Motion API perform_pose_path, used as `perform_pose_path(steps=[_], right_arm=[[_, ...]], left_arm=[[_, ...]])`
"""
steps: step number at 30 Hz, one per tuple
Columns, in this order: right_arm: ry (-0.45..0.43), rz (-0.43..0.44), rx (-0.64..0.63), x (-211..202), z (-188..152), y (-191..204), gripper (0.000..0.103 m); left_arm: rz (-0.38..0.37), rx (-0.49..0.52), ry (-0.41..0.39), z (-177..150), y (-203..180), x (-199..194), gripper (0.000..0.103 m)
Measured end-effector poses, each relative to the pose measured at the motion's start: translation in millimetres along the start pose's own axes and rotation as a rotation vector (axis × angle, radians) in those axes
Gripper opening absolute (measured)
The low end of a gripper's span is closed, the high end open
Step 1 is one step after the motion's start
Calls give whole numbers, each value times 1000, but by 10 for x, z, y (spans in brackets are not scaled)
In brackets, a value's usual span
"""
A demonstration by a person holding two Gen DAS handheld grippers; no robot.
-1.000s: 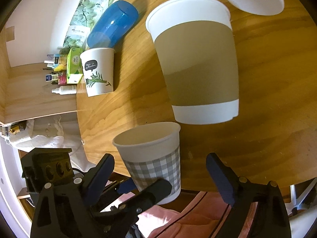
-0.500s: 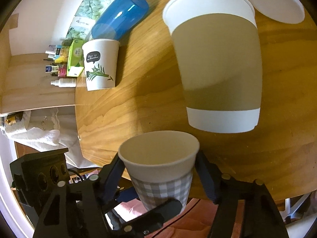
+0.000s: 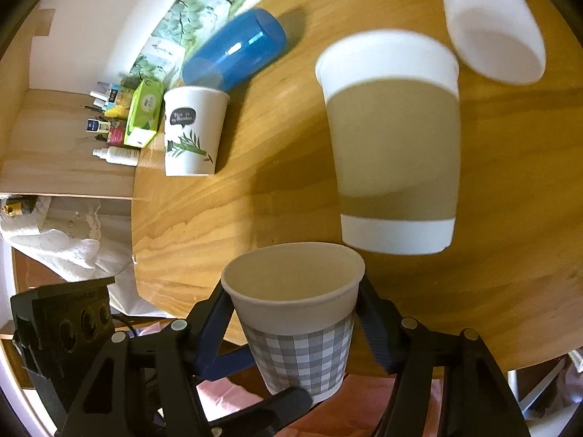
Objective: Flip cup upright
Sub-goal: 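Grasp the plaid cup with the right gripper while the left gripper opens and releases it, then lower the plaid cup rim-up onto the desk and open the right gripper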
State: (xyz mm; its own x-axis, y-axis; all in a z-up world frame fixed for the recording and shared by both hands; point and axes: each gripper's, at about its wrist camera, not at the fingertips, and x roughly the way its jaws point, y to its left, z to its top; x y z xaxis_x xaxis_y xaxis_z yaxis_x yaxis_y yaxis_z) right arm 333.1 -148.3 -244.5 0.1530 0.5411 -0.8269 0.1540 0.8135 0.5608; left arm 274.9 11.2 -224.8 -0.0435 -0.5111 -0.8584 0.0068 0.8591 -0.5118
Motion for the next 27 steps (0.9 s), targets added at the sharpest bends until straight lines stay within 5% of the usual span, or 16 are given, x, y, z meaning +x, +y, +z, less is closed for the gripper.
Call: perform_pose_path(steps=[11,27], right_arm=[[-189,-31,-156,-298,-16,210,65],[-614,-119,-444,-314,-323,384,65]], left_arm=[[37,3,-34,-210,160,-212,79],[97,-84,-98,-326,314,-382,79]])
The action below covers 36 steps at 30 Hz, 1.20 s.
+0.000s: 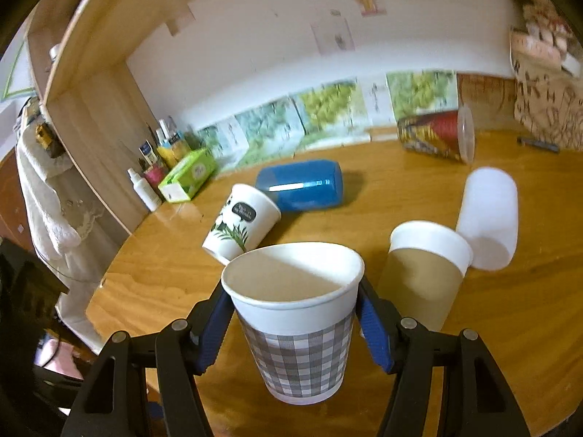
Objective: Flip cup upright
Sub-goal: 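Lower the plaid cup rim-up onto the desk and open the right gripper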
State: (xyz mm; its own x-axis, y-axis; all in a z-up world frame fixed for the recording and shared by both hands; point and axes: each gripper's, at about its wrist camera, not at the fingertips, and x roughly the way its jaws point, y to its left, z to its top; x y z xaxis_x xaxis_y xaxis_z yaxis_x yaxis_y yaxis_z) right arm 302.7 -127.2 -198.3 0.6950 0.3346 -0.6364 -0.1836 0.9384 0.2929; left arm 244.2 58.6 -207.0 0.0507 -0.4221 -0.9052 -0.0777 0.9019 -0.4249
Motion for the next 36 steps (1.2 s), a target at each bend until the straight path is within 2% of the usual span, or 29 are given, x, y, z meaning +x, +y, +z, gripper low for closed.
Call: perform_pose_path(steps=[5,10,27,36], right_arm=[[-93,-36,-121,5,-109,117,65],[-128,-45,-185,47,-227,184,65],[-117,-17,-234,-44,-448,213,65],[-92,-11,-232,-156,-543,180,66]], left_arm=[[19,-16,-10,3,7,-18,79],[29,-28,-20,-12,35,-41,79],[42,-1,-12,-40,-47,-15,79],[52,3,-40,-159,-41,-83,79]])
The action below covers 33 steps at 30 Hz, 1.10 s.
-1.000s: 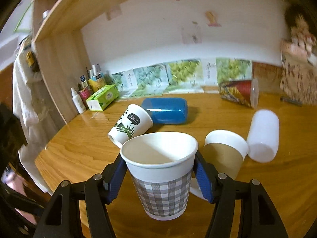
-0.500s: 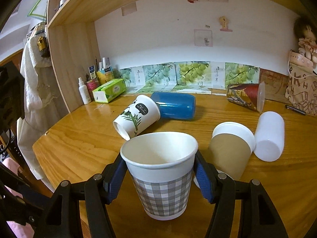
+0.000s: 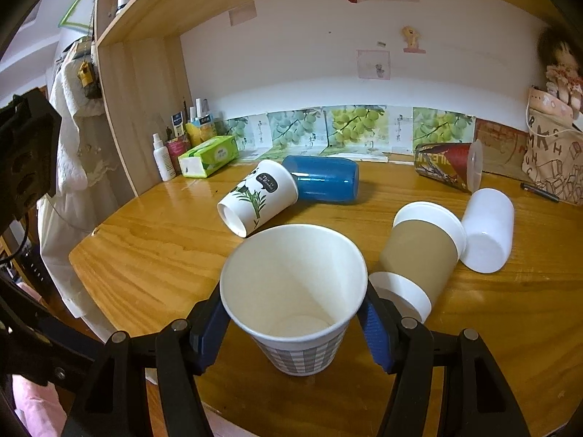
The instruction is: Flip cup upright
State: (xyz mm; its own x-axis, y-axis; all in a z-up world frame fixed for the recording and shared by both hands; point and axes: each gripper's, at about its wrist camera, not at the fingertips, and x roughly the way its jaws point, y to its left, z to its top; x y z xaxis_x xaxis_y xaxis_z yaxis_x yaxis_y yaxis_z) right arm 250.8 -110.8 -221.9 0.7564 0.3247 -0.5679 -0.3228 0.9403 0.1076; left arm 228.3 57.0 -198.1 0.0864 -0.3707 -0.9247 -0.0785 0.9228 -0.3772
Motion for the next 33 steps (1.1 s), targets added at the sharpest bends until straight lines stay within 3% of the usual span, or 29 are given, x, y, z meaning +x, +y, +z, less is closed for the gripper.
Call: perform_pose_path(steps=[6,13,19,27,33], right_arm=[[37,13,1,1,-25,9,69],[76,16,-44,-15,-99,101,82],[171,34,-21,-64,-168,97,82],[354,-39,3,-347,-486,26,84],[459,-83,81,-772,-733,-98,84]], left_arm=[[4,-8,-39,-110,26,-105,79],[20,-32,-65,-259,56,-188,79],[36,-49,-90,-437,77,-231,79],[75,-28,-117,-768,3,-249,79],[93,43,-165,-1065,-114,-328,79]])
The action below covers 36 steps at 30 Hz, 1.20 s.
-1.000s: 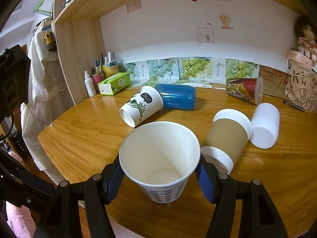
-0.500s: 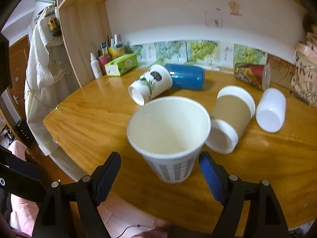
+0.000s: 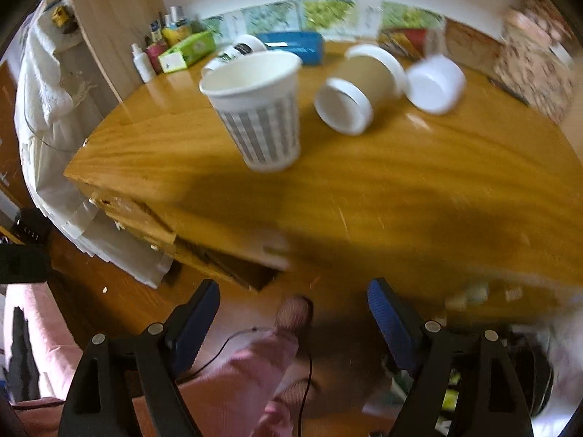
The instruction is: Flip cup upright
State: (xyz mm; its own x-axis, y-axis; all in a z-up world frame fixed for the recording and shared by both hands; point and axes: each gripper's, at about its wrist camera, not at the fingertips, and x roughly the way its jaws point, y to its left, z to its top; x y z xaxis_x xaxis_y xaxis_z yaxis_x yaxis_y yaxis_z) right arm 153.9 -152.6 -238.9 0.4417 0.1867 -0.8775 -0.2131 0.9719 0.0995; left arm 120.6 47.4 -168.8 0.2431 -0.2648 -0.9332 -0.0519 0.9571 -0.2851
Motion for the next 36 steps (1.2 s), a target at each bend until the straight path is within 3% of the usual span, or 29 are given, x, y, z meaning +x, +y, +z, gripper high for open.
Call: perform_pose_path(steps=[9,12,17,21,24,30,36], right_arm=[[49,7,165,-768,-300,-110,84],[1,8,162,-1119,-273,-27,84],[-59,65,203,-1524,-152,58,84],[-126,57,207,-1841,-42,136,84],[-189,72,228,-2034,37,154,91],[-291,28,234,-2278,55,238,91],[-361,67,248,-2394,-28,333,91]], left_arm=[[33,93,-122,-173,-223,-331,79],[32,88,-173,-132,-268,-476,79],[89,108,-340,-65,-369,-814,79],[68,89,-443,-64,-355,-1097,79],[74,74,-517,-85,-326,-1297,81],[58,26,-650,-217,-261,-1607,86],[72,55,-744,-356,-323,-1762,96]])
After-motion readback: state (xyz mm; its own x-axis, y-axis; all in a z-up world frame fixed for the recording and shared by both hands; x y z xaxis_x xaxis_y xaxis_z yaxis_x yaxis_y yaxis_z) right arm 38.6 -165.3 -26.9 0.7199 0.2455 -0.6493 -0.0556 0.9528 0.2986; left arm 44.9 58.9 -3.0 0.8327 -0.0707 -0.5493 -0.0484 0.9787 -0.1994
